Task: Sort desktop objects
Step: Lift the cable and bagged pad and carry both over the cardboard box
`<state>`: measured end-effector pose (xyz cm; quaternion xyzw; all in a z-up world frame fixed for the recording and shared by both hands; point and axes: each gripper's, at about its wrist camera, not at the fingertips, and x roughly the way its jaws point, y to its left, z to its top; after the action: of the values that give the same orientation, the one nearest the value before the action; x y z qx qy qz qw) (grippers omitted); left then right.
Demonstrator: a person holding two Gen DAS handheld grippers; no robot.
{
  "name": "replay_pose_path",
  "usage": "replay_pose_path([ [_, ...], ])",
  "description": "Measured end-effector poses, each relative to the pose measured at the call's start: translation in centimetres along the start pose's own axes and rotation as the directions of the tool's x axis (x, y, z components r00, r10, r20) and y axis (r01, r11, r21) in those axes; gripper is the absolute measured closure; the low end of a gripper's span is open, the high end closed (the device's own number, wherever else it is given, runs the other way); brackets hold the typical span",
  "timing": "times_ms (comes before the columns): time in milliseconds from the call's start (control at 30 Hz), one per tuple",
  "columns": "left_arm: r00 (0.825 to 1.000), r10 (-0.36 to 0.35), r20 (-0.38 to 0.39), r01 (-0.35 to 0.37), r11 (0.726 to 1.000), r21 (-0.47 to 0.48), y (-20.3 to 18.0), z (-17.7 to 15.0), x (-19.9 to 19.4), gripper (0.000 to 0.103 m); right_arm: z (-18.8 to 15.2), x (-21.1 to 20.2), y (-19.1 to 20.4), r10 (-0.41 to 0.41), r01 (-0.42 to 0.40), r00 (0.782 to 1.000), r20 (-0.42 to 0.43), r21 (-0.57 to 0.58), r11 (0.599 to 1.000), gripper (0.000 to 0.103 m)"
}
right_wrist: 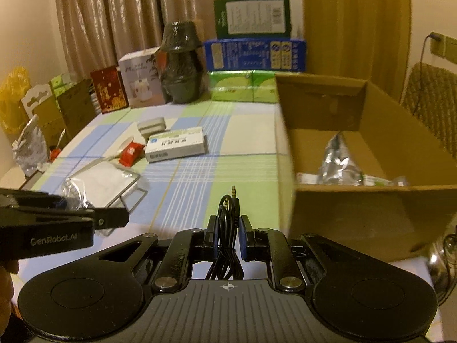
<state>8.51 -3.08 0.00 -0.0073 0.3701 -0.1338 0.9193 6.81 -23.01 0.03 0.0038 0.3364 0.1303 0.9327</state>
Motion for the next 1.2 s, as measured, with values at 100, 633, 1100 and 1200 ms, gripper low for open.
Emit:
replay_pose_path([
  [100, 1.0, -0.003, 0.017, 0.003, 1.0, -0.004, -1.3, 0.0, -1.6, 0.074, 0.4, -1.8, -0.3, -0.006, 0.006, 1.0, 0.018, -0.004, 1.0, 0.092],
  [633, 0.997, -0.064, 0.051, 0.061, 0.997, 0.05, -8.1, 0.4, -4.8, 0.074, 1.8, -8.6, -5.3, -0.091, 0.086, 0.993, 0.078, 0.056, 0.995, 0.092],
  [1100, 0.991, -0.115, 0.068, 0.107, 0.988, 0.11, -12.2, 2.2, -4.8, 0.074, 2.1, -10.4, -8.9, -0.139, 0.128, 0.984, 0.11, 0.098, 0.987, 0.092],
  [1200, 0.99, -0.123, 0.07, 0.114, 0.986, 0.119, -12.9, 2.7, -4.5, 0.074, 2.4, -10.5, -9.7, -0.147, 0.136, 0.982, 0.116, 0.1, 0.986, 0.092],
])
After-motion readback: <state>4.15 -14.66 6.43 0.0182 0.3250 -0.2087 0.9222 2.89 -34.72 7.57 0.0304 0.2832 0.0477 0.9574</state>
